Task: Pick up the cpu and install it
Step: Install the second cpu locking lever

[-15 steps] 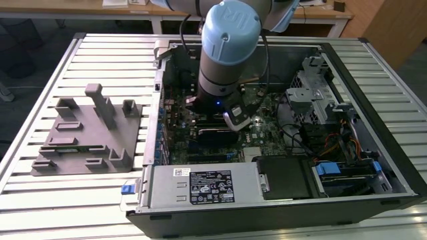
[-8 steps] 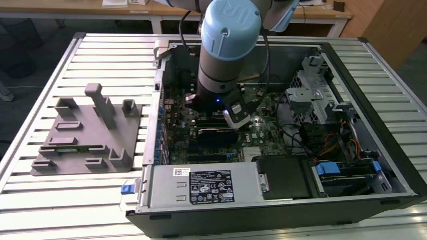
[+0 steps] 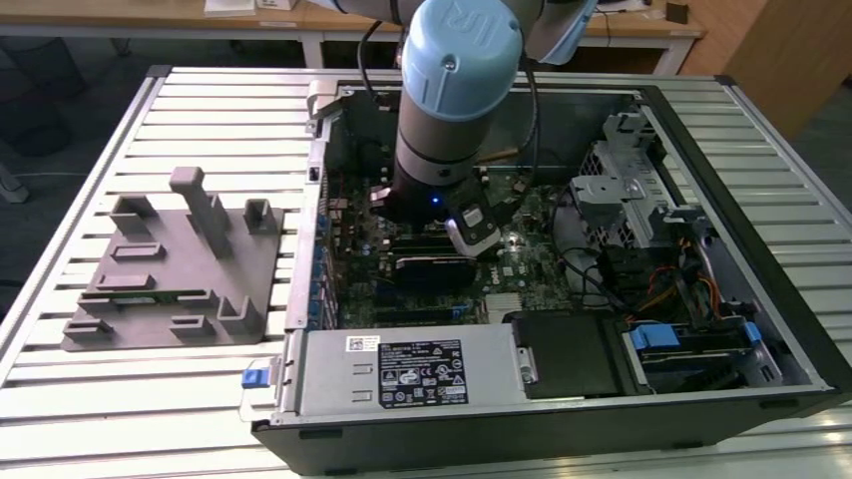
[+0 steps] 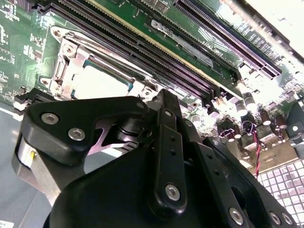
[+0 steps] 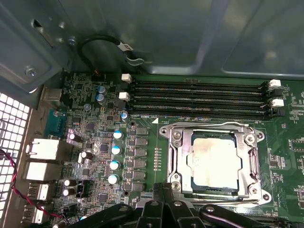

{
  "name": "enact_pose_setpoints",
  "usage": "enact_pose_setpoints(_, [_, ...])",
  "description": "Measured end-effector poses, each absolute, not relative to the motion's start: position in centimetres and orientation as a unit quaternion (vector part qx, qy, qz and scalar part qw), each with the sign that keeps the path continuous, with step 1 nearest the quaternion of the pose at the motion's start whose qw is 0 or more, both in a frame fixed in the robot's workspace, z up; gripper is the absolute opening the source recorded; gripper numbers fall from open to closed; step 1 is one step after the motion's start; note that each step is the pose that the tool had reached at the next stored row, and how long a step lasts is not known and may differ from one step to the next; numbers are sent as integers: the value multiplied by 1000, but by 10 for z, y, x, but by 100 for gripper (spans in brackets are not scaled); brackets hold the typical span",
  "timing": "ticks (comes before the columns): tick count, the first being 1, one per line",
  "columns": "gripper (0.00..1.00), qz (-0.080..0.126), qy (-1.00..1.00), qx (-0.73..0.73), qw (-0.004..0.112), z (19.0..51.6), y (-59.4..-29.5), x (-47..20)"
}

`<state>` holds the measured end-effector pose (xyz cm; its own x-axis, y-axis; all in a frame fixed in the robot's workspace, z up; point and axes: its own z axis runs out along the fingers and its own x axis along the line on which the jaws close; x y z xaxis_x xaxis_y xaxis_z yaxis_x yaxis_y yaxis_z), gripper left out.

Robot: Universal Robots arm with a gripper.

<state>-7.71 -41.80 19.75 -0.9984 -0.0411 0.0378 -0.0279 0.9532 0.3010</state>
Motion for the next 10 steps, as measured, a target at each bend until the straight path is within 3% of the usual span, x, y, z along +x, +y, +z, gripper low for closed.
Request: enact_pose_setpoints(10, [11,-152,-988,17,22,201,-418,-77])
